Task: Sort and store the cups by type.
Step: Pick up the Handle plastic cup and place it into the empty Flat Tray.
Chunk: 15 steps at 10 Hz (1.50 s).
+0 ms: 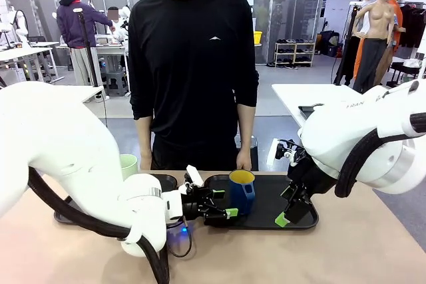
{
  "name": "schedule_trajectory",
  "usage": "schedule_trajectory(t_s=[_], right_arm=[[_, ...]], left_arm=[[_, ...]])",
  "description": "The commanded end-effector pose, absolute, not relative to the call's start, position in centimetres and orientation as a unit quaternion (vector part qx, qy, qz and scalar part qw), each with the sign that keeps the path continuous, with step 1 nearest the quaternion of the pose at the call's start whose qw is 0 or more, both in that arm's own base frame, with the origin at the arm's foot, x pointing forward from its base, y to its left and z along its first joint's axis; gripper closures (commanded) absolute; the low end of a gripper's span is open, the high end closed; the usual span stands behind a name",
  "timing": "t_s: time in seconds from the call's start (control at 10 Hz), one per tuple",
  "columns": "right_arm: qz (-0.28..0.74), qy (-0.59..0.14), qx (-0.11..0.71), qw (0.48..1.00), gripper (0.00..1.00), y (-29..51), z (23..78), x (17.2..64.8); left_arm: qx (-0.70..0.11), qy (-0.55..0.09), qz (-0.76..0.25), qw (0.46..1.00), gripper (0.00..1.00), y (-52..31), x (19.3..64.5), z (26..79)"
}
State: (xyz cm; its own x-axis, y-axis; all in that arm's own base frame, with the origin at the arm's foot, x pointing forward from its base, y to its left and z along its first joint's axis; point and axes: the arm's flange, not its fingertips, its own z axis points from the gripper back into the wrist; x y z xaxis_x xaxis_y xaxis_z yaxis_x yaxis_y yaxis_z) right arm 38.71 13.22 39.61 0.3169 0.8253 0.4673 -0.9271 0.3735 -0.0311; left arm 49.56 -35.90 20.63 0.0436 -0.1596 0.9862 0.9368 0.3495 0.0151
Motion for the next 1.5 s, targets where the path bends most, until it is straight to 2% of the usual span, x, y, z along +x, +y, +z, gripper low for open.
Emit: schedule_trajectory(t_s=[0.0,0.2,0.6,0.9,1.2,1.3,1.4], right_arm=[[0.538,-0.207,0.115,0.809,0.0,13.4,39.4,38.6],[0.538,-0.207,0.115,0.809,0.0,13.4,39.4,38.6],[0.538,-0.207,0.115,0.809,0.0,13.4,39.4,38.6],[0.538,-0.207,0.115,0.809,0.0,13.4,39.4,38.6],[0.538,-0.207,0.115,0.809,0.0,13.4,39.4,38.6],[0.538,-0.207,0.115,0.809,0.0,13.4,39.4,38.6],[0.538,-0.207,0.115,0.809,0.0,13.4,39.4,38.6]], left_arm=[[-0.324,-0.548,-0.442,0.632,0.0,-36.0,43.5,18.8],[-0.295,-0.553,-0.461,0.628,0.0,-34.2,42.0,20.0],[-0.298,-0.517,-0.475,0.646,0.0,-30.3,37.5,22.6],[-0.274,-0.519,-0.48,0.652,0.0,-27.5,36.2,23.5],[-0.28,-0.531,-0.469,0.648,0.0,-25.6,36.1,23.6],[-0.285,-0.512,-0.468,0.662,0.0,-26.3,40.2,24.4],[-0.285,-0.512,-0.468,0.662,0.0,-26.3,40.2,24.4]])
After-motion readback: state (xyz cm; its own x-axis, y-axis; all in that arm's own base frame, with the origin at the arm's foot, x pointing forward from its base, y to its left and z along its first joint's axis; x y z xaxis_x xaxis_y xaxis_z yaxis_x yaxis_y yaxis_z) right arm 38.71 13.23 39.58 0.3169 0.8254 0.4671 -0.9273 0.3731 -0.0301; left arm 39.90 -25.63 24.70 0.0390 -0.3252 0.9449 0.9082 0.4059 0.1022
